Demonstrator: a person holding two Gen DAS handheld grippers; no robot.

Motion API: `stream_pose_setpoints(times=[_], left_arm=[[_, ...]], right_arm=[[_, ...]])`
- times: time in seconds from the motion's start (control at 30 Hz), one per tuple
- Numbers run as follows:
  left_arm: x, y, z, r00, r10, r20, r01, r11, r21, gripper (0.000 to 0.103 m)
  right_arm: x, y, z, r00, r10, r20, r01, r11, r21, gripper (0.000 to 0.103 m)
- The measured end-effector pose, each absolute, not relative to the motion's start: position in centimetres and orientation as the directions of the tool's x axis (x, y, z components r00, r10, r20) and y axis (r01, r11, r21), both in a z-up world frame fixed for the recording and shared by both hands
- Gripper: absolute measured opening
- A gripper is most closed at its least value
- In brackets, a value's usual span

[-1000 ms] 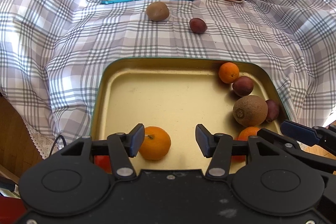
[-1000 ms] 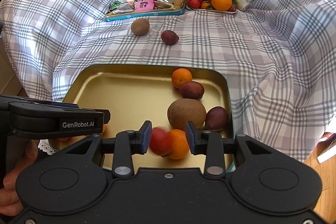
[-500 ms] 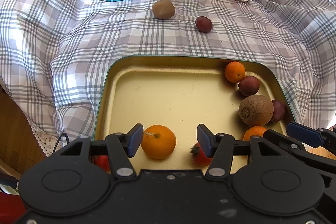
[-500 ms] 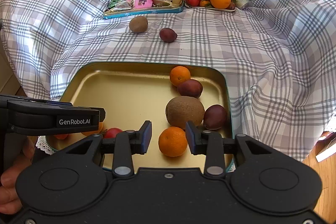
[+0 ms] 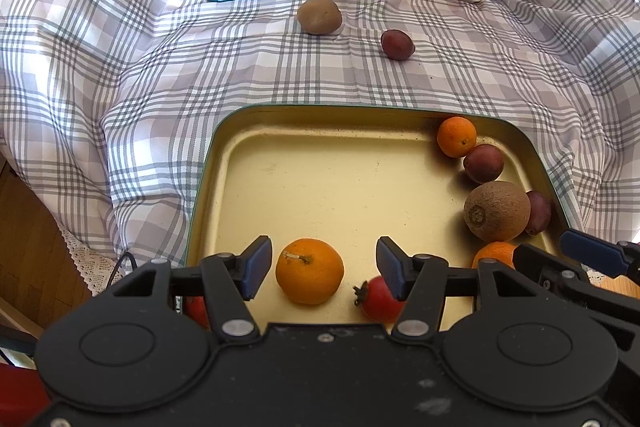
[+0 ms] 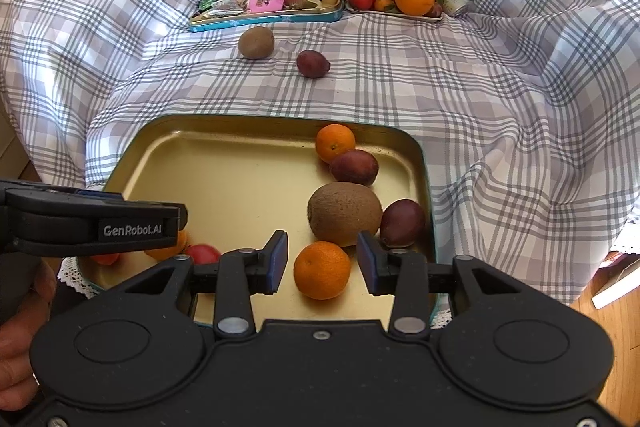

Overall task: Organize fruits
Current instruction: 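Move both open grippers back toward the remaining kiwi and plum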

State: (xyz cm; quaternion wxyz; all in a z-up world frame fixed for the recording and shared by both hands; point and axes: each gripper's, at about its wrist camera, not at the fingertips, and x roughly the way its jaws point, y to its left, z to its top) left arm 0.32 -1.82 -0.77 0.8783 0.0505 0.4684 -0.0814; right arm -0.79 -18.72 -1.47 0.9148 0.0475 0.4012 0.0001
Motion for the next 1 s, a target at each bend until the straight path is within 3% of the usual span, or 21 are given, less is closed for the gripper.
stream_pose_setpoints(times=[0.17,0.53,0.83,1.0], left_arm=[[0.3,-1.8,-0.8,0.553,-0.091,-0.828,0.187,0.982,0.017,0.059],[0.4,-1.7,-0.3,0.601,-0.061,-0.797,0.166,0.985,0.049,0.061],[1.5,-1.9,0.1,0.629,-0.050,-0.776,0.151,0.987,0.059,0.062],[3.0,-2.6,0.3,0.641,-0.058,-0.765,0.160,0.985,0.060,0.062]], right_arm=[[-0.7,-18.8,-1.3,0.690,0.036,-0.723,0.041,0.995,0.089,0.056],[-0.4,-19.4,-0.6,0.696,0.095,-0.712,0.046,0.983,0.176,0.057],[0.2,-19.8,-0.7,0.694,0.062,-0.717,0.079,0.984,0.160,0.057],[0.4,-19.6,-0.2,0.753,-0.031,-0.658,0.107,0.991,0.076,0.057]])
